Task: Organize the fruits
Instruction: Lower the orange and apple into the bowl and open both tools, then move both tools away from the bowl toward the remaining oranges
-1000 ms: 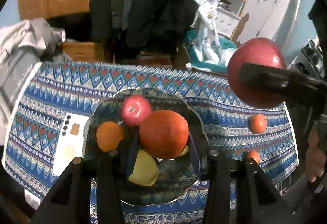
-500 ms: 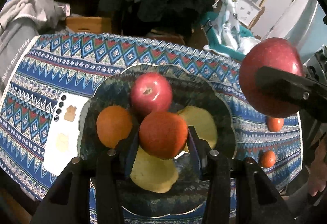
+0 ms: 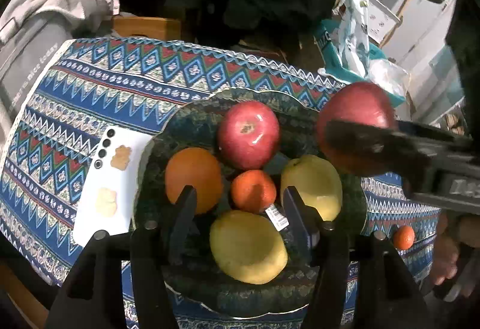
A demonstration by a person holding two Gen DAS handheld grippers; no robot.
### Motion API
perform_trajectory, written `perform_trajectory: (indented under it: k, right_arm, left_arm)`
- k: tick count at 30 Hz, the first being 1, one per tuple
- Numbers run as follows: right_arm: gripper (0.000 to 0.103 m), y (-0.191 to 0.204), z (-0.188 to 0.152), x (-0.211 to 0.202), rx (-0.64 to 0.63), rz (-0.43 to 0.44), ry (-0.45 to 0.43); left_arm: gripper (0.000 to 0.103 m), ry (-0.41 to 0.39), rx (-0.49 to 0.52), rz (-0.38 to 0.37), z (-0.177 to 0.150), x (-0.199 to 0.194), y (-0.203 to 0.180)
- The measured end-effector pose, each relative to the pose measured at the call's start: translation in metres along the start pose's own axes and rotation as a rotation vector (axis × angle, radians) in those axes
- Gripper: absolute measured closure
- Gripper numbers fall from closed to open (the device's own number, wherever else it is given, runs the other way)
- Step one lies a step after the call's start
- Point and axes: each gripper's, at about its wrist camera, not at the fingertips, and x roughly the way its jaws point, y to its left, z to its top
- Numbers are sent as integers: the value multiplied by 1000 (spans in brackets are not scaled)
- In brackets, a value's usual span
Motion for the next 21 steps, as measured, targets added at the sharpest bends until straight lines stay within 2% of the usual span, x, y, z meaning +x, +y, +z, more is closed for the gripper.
perform_trajectory:
  k: [7,11,15,21]
  right_arm:
    - [26,1,0,28,0,1,60]
    - [26,2,4,27,1,8,57]
    - [21,1,5,23,-14,-43,45]
    - [21,-3,2,17,-7,-31,44]
  left_arm:
    - [40,-8,-42,22,-3,-5,18]
    - [40,-12,-51,28,-4,-6,23]
    - [40,-17,-59,24,-5,-10,26]
    - [40,-36,-56,19,-3,-18,23]
